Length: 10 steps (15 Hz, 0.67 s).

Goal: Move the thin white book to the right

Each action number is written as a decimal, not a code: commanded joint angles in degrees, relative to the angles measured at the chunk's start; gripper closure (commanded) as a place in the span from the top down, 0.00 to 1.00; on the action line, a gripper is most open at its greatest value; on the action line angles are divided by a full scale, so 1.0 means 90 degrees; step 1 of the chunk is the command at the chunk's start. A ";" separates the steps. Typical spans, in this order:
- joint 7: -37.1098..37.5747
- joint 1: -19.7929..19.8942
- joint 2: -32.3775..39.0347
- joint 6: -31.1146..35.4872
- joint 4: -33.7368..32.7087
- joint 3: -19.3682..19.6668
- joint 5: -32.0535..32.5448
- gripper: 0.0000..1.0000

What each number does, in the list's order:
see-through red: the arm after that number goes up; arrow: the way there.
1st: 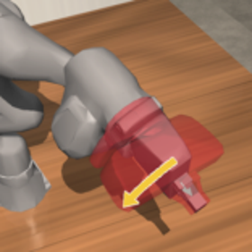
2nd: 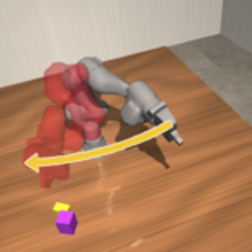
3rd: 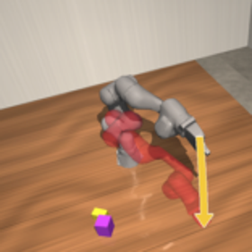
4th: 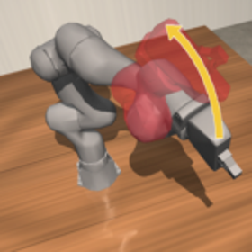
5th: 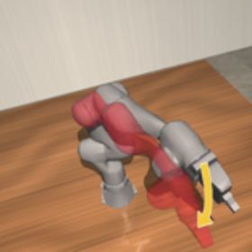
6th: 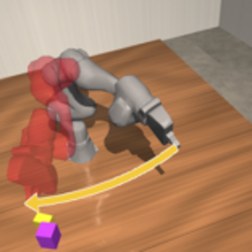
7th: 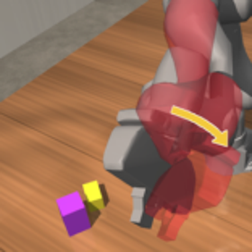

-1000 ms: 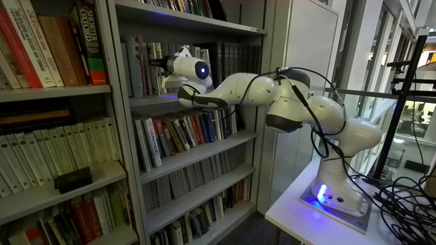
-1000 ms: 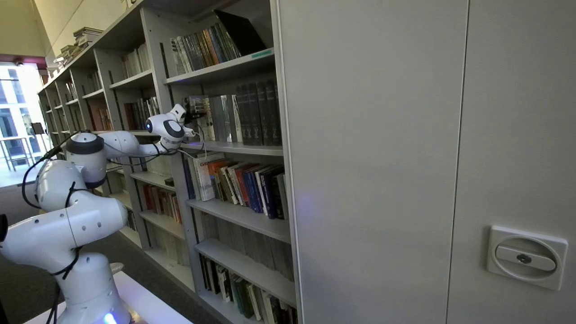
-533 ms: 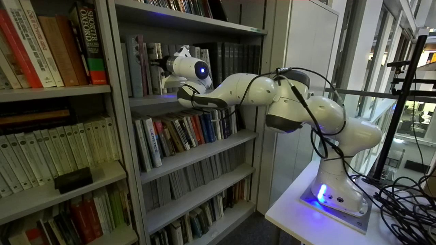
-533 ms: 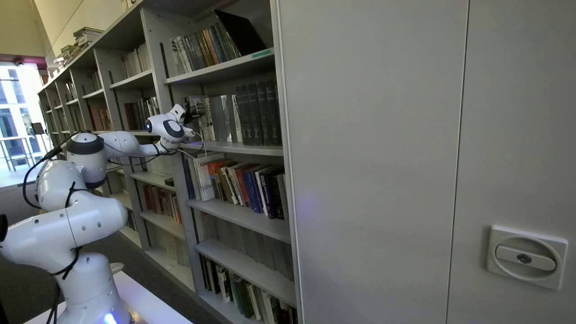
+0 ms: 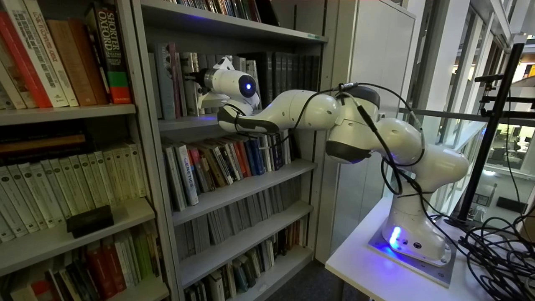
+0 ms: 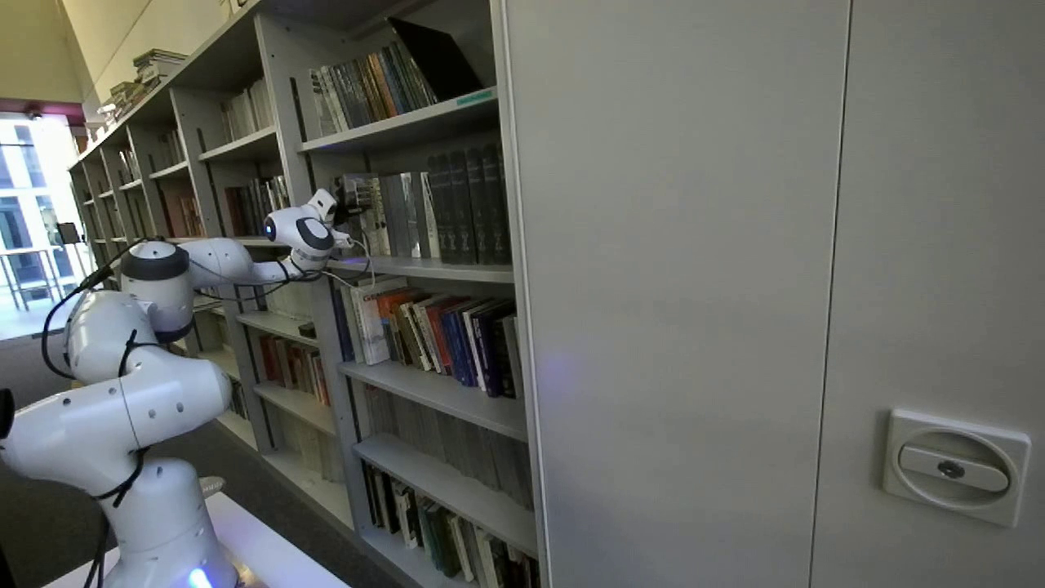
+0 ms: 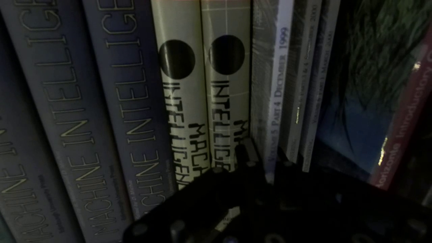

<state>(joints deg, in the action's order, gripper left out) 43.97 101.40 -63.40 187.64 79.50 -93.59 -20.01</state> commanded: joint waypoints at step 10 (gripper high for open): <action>-0.0140 -0.0003 -0.0070 -0.0010 -0.0080 0.0163 -0.0169 0.02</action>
<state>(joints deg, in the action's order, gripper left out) 43.97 101.30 -63.40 187.64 79.50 -93.57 -20.01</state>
